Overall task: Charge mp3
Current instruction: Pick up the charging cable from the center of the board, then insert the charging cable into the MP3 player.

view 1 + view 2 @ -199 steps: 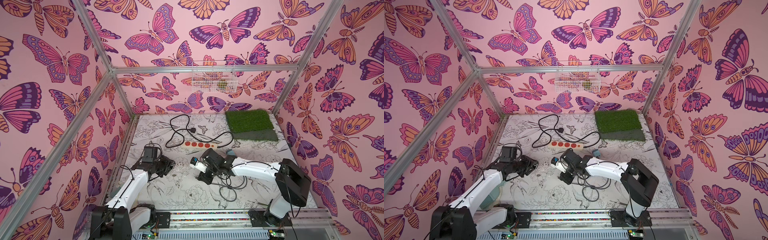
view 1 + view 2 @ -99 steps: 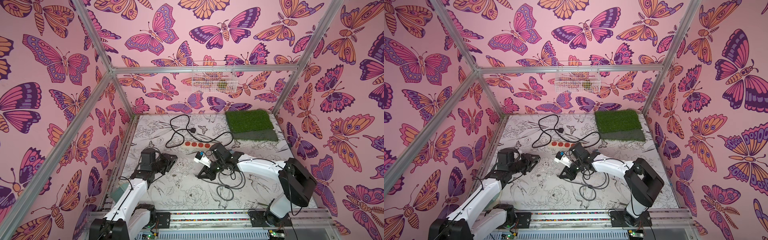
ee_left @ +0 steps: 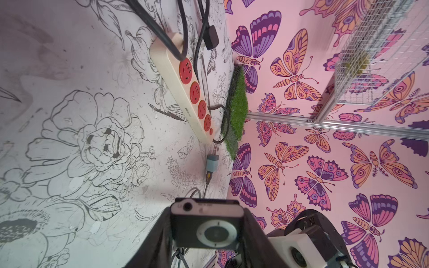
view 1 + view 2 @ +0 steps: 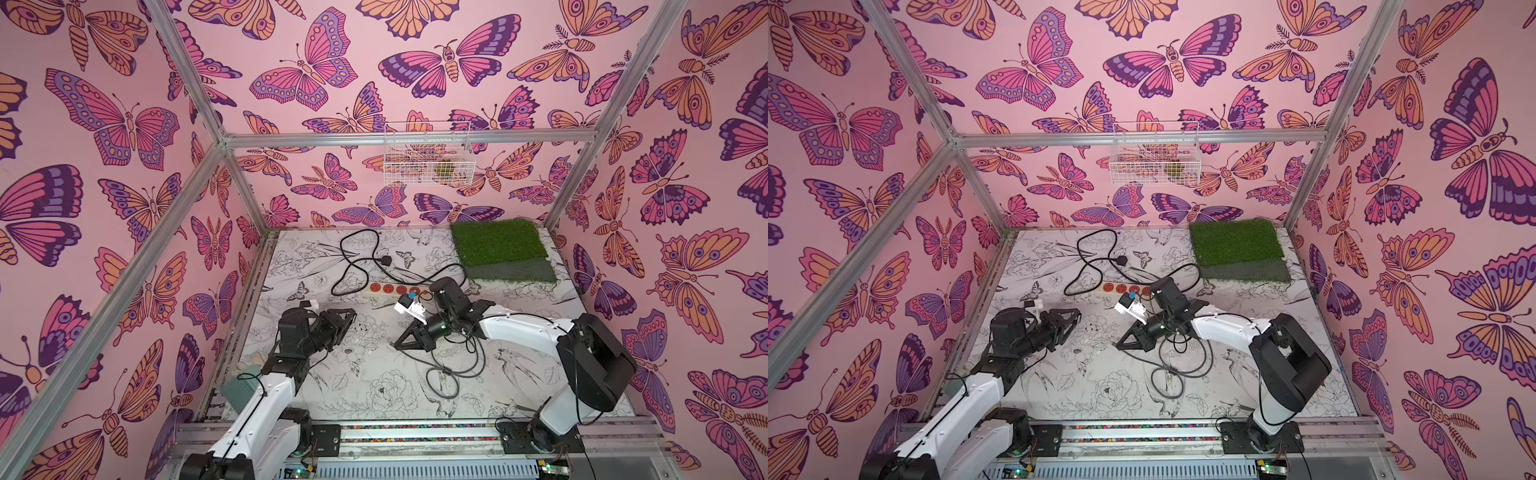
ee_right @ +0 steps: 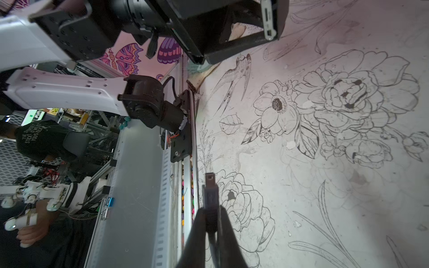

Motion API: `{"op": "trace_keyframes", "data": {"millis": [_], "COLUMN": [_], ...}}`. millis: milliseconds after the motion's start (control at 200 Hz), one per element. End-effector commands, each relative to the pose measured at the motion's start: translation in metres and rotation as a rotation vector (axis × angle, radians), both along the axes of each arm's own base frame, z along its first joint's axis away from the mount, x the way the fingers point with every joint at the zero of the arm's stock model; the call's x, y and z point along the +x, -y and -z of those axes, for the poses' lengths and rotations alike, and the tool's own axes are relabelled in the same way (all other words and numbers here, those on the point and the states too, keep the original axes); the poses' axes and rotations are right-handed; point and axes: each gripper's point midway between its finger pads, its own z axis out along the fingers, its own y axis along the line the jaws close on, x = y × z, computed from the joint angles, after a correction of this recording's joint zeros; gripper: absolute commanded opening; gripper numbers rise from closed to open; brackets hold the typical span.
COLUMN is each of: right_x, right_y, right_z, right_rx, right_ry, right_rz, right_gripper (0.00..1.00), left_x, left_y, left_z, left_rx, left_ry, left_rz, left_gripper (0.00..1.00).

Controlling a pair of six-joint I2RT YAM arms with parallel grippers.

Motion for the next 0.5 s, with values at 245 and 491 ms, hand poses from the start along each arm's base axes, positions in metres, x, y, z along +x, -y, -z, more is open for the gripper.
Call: {"op": "trace_keyframes", "data": {"millis": [245, 491], "right_x": [-0.005, -0.001], "right_y": [-0.002, -0.004], "right_z": [-0.015, -0.01], "right_rx": [0.104, 0.105], "right_ry": [-0.107, -0.139], "right_rz": [-0.082, -0.086], "right_gripper": [0.0, 0.0], "left_x": [-0.006, -0.008], "left_y": [0.006, 0.009], "left_z": [-0.016, -0.023], "left_rx": [-0.009, -0.006], "left_ry": [0.111, 0.161], "left_rz": [0.032, 0.049], "left_gripper": [0.0, 0.0]}}
